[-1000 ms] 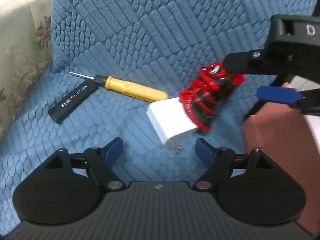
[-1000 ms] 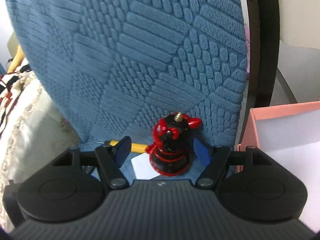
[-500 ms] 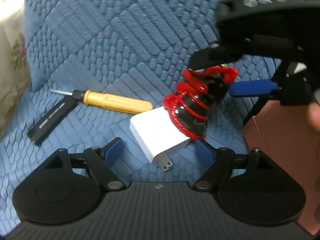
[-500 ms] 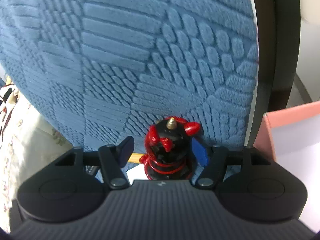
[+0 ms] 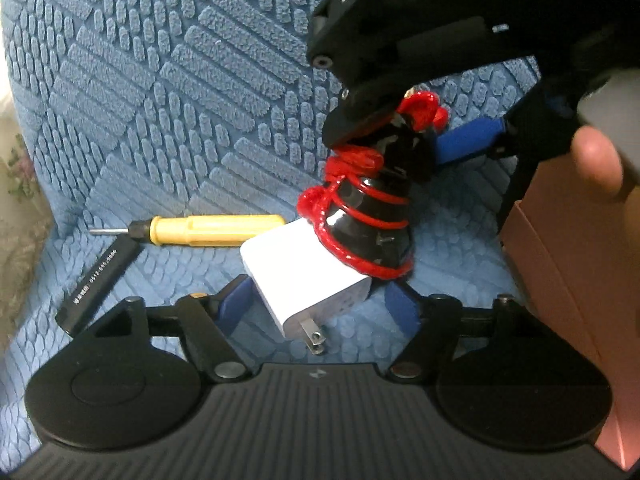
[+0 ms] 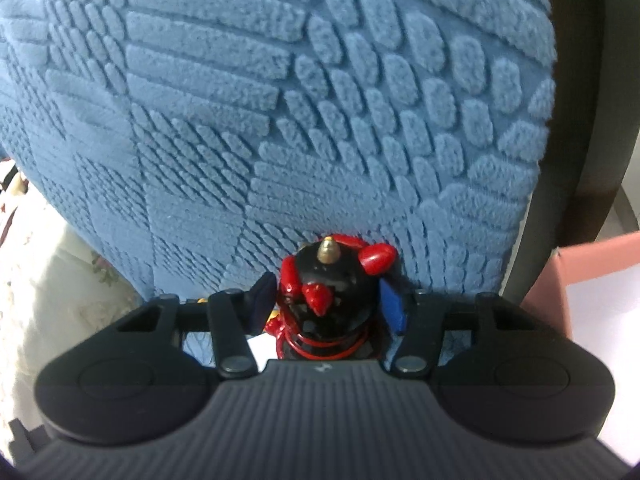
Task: Organize rigid objects
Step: 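Lift the figurine with the right tool while the left tool grasps the second white charger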
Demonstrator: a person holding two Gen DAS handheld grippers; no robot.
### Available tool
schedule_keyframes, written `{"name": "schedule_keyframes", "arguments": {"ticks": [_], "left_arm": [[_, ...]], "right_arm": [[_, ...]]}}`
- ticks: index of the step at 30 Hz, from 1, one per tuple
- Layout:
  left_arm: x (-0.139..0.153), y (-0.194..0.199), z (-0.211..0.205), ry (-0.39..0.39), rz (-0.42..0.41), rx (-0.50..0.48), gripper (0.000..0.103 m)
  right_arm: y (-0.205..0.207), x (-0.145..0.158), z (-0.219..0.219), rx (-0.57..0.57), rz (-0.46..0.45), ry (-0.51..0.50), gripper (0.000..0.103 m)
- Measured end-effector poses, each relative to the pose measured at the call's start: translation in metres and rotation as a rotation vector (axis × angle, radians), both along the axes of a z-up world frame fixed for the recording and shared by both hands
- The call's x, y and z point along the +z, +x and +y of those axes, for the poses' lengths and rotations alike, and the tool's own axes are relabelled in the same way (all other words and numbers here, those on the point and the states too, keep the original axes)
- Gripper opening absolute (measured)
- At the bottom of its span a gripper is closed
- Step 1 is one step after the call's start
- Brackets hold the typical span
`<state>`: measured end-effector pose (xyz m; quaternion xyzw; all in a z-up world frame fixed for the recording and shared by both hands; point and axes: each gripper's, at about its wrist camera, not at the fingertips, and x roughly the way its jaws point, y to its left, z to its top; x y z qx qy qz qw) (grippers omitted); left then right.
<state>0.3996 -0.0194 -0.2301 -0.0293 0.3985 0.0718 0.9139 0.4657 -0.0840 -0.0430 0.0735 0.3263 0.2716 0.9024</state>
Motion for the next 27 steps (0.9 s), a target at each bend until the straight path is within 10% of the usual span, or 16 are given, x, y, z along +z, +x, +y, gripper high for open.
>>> {"name": "schedule_keyframes", "arguments": {"ticks": [27], "left_arm": [[0.017, -0.044, 0.070, -0.182, 0.057, 0.112, 0.066]], "right_arm": [[-0.063, 0.000, -0.007, 0.031, -0.072, -0.121, 0.054]]}}
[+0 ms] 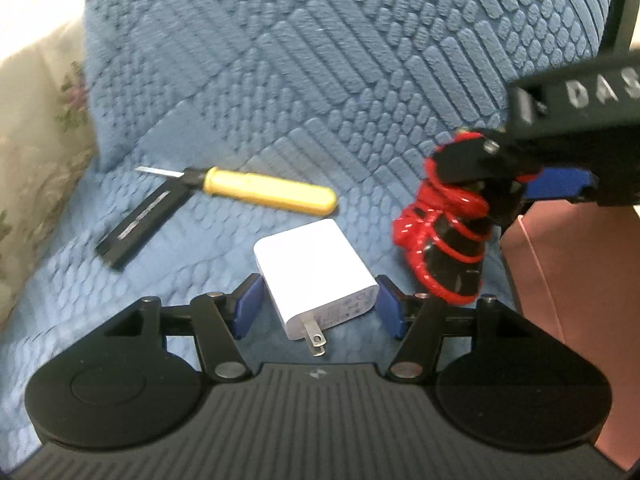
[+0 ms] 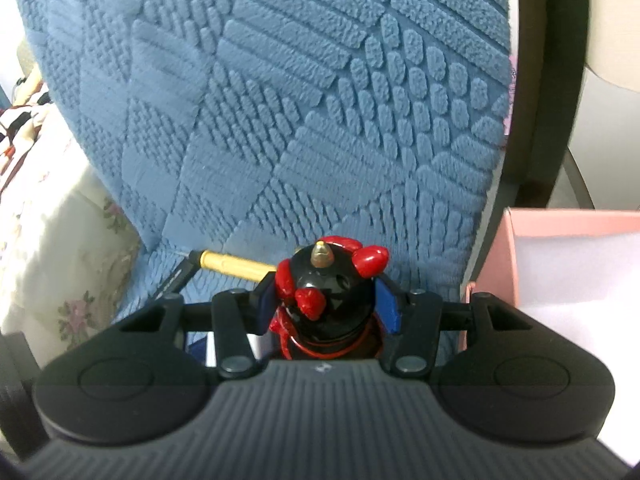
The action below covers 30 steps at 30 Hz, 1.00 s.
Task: Organize rigid objects
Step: 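Lift the figurine with the right tool while the left tool grasps the second white charger, then carry the figurine and charger over the pink box with both tools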
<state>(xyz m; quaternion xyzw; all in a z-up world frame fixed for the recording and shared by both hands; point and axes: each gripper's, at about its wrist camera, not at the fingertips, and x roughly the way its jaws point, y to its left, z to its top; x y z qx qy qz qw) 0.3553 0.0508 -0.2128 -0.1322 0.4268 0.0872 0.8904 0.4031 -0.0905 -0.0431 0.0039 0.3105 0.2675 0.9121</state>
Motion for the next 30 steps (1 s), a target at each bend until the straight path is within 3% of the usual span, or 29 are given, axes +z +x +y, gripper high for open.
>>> {"name": "schedule_keyframes", "arguments": {"ticks": [10, 16, 24, 30], "left_arm": [[0.020, -0.059, 0.006, -0.039, 0.047, 0.042, 0.065], [0.039, -0.098, 0.009, -0.012, 0.049, 0.033, 0.065], [0.035, -0.138, 0.015, -0.027, 0.091, 0.026, 0.063], [0.027, -0.163, 0.015, -0.027, 0.110, 0.038, 0.060]], "right_arm": [[-0.056, -0.010, 0.012, 0.035, -0.029, -0.049, 0.054], [-0.094, -0.015, 0.012, 0.053, -0.043, -0.066, 0.054], [-0.147, -0.029, 0.005, 0.050, -0.054, -0.085, 0.054], [-0.190, -0.038, 0.004, 0.059, -0.117, -0.114, 0.054]]}}
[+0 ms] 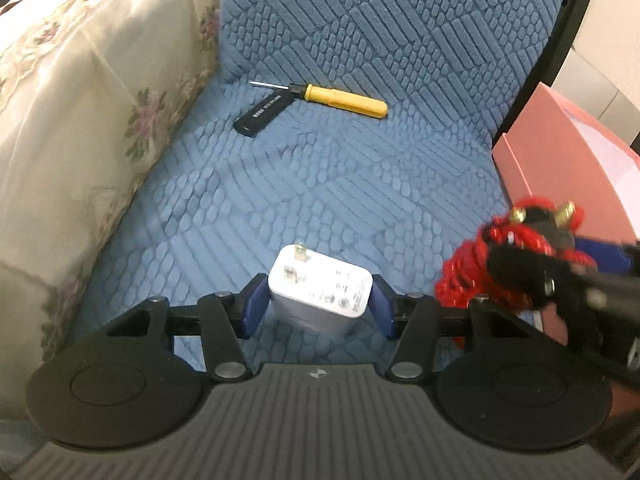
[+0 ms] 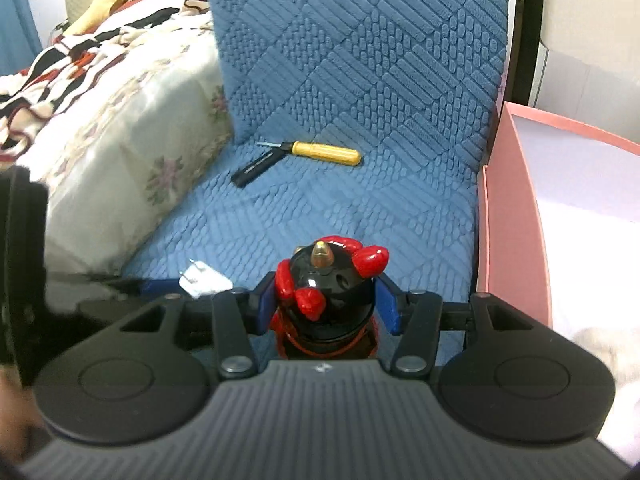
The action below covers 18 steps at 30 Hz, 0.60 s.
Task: Organize rigid objects
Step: 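Carry the figurine and charger over the pink box with both tools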
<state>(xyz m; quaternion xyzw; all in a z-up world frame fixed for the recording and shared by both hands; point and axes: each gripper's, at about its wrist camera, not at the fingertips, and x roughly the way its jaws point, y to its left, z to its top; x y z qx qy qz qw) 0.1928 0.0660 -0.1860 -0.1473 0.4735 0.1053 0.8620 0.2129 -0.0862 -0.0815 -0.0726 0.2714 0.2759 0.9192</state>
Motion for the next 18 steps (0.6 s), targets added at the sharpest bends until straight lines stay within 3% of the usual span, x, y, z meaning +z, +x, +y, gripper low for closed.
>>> {"name": "schedule_keyframes", "arguments": {"ticks": [18], "left_arm": [[0.005, -0.032, -0.001, -0.112, 0.003, 0.070, 0.063]], "right_arm": [[-0.023, -0.030, -0.008, 0.046, 0.021, -0.088, 0.055]]}}
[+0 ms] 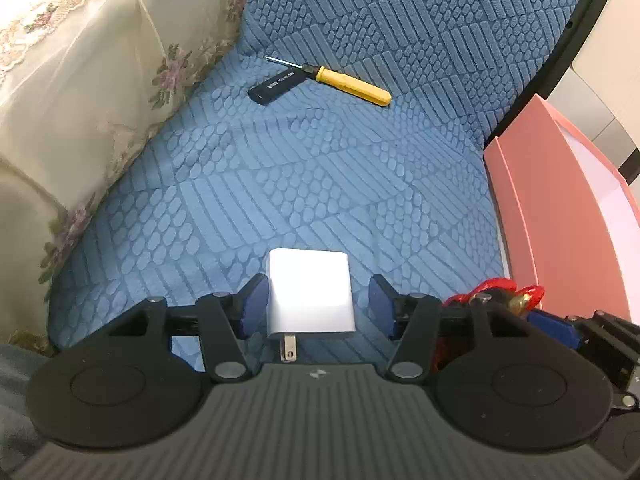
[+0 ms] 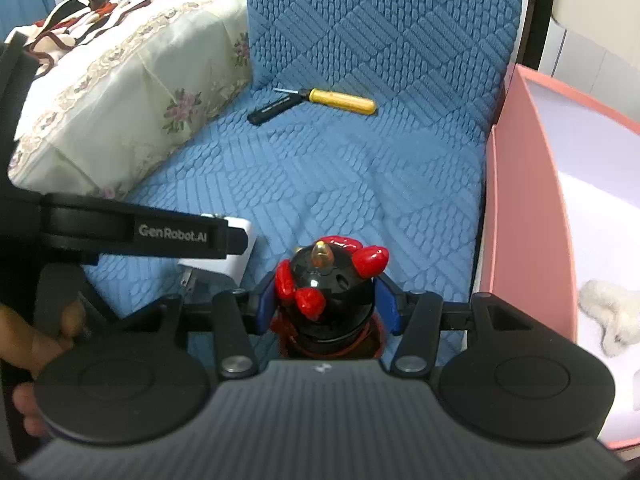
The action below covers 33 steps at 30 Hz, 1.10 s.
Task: Organize rigid objects
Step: 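Carry the figurine and charger over the pink box with both tools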
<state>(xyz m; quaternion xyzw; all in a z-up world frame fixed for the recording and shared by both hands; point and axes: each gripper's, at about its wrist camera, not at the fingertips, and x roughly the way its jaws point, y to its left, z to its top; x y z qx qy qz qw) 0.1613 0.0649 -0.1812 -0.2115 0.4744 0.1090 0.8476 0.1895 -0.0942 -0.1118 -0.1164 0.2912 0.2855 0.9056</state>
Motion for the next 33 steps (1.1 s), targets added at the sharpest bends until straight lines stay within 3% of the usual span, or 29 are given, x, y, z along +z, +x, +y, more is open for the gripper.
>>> {"name": "schedule_keyframes", "arguments": {"ticks": [33], "left_arm": [[-0.017, 0.012, -0.009, 0.043, 0.044, -0.006, 0.063]], "right_arm": [[0.006, -0.003, -0.004, -0.015, -0.041, 0.046, 0.055]]}}
